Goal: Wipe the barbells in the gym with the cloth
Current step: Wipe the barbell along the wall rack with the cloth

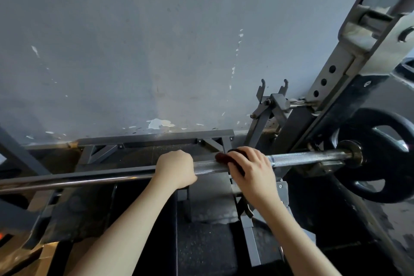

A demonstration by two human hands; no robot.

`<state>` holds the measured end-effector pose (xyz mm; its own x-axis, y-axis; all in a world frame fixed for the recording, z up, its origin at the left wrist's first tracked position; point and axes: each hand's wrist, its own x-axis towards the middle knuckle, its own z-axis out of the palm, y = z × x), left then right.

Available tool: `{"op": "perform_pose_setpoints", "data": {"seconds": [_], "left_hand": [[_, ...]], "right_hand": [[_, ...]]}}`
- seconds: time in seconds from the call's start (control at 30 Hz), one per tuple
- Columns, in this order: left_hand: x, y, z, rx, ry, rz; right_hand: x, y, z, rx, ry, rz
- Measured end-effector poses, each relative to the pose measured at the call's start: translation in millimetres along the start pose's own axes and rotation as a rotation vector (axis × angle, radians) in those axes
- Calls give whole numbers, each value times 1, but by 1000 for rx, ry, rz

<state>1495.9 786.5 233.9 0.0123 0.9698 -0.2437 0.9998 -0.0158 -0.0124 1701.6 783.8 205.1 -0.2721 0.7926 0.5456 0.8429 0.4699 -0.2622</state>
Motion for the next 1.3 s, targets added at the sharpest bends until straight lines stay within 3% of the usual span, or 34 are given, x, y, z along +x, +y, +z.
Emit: {"op": "perform_pose_setpoints", "data": {"seconds": [0.07,0.13,0.23,0.33,0.43,0.5,0.6,0.67,0.77,0.87,1.0,1.1,1.17,1.3], "left_hand": [[-3,3,4,69,80,-4],[-5,5,6,94,126,-8],[-11,8,12,79,278,-22],[-12,7,26,94,508,21],[-12,7,37,117,692,36],[-13,8,33,93,584,55],[-13,0,15,5,287,46],[-3,-4,1,-129,15,37],[8,2,-9,-105,-153,0],[3,4,0,-25,-10,-23],[-4,5,5,40,130,0],[-5,8,11,30,208,-8],[-10,8,15,38,344,17],[-9,9,33,53,523,44]], "right_hand": [[2,23,-10,-47,47,46],[2,33,-11,-47,145,222],[-3,3,7,-11,234,421],[-7,-29,18,57,144,209],[-7,-8,3,12,22,-50],[-5,16,-7,-30,50,-9],[0,13,-3,16,181,309],[1,-19,12,56,221,404],[-8,-48,24,88,100,103],[1,-16,9,18,0,-60],[5,16,-7,-7,127,246],[-1,-12,10,26,220,436],[-3,-39,23,68,203,353],[-2,-33,15,54,9,-31]]}}
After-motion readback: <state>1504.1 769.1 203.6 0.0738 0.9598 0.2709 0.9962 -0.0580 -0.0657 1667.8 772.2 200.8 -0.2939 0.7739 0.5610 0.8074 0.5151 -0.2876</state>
